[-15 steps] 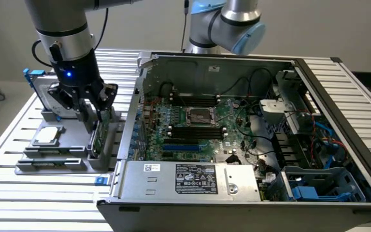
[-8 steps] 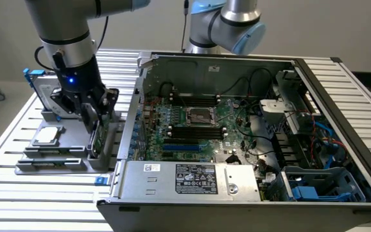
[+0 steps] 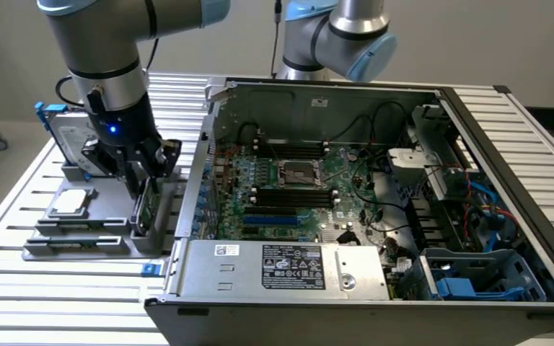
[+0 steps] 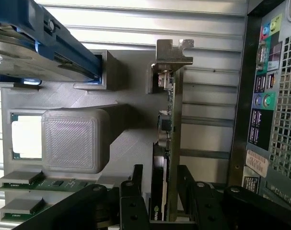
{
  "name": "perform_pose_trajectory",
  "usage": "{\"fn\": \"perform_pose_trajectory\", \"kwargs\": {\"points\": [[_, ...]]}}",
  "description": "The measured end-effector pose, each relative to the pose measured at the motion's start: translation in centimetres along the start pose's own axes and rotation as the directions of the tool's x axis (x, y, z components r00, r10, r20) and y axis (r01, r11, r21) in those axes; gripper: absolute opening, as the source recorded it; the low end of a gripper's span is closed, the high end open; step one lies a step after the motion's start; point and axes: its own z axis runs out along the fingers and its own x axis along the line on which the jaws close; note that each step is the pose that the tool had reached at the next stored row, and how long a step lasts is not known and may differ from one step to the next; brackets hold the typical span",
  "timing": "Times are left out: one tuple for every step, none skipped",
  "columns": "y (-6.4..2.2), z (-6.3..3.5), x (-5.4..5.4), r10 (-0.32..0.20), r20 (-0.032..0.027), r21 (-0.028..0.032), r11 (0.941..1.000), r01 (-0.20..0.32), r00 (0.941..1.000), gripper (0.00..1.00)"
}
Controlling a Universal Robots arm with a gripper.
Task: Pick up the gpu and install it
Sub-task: 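Pick up the gpu and move the gpu toward the slot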
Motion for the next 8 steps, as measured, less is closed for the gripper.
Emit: {"fn": "perform_pose_trajectory", "kwargs": {"points": [[0.0, 0.0, 0.0, 0.001, -0.0001, 0.0, 1.0, -0.001, 1.0, 0.42], [0.0, 0.0, 0.0, 0.001, -0.0002, 0.0, 1.0, -0.001, 1.0, 0.42], [0.0, 0.0, 0.0, 0.001, -0.0002, 0.0001, 1.0, -0.001, 1.0, 0.42], [0.0, 0.0, -0.01, 0.001, -0.0001, -0.0001, 1.0, -0.001, 1.0, 0.42], [0.0, 0.01, -0.01, 0.001, 0.0, -0.0001, 1.0, -0.001, 1.0, 0.42], [0.0, 0.01, -0.01, 0.001, 0.0, -0.0001, 1.0, -0.001, 1.0, 0.42], [0.0, 0.01, -0.01, 0.002, 0.0001, -0.0002, 1.0, -0.002, 1.0, 0.4], [0.0, 0.01, -0.01, 0.002, 0.0001, -0.0002, 1.0, -0.002, 1.0, 0.4]]}}
